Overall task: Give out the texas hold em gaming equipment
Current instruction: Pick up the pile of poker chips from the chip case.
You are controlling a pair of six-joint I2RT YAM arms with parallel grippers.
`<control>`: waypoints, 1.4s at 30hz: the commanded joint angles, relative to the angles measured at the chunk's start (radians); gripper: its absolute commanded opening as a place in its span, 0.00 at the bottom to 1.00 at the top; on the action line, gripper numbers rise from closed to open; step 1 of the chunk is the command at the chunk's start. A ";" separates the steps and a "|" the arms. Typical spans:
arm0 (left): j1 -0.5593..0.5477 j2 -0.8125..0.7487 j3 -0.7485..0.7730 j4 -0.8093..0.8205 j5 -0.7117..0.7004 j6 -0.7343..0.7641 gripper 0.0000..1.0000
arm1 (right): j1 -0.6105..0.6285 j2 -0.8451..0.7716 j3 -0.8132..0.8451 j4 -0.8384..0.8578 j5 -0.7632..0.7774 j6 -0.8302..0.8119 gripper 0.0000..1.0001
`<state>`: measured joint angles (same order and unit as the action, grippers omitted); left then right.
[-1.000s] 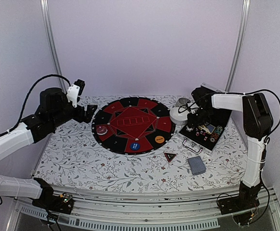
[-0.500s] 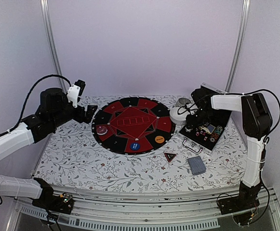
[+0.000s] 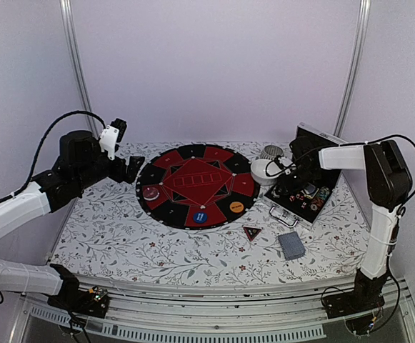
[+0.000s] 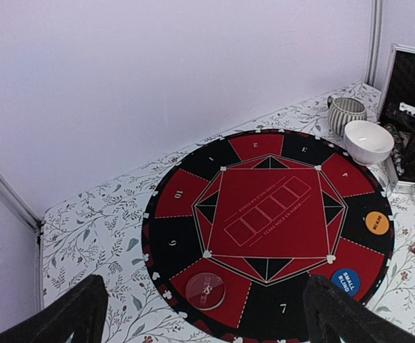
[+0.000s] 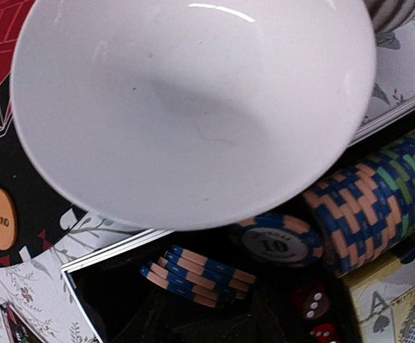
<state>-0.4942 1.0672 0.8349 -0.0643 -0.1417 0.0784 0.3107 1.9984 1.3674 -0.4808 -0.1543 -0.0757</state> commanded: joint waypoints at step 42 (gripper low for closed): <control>0.011 0.028 -0.013 0.023 0.019 0.018 0.98 | -0.090 0.045 -0.006 0.136 -0.382 -0.215 0.63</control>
<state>-0.4942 1.0893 0.8349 -0.0639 -0.1253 0.0834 0.2218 2.0079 1.3472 -0.3649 -0.4808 -0.2592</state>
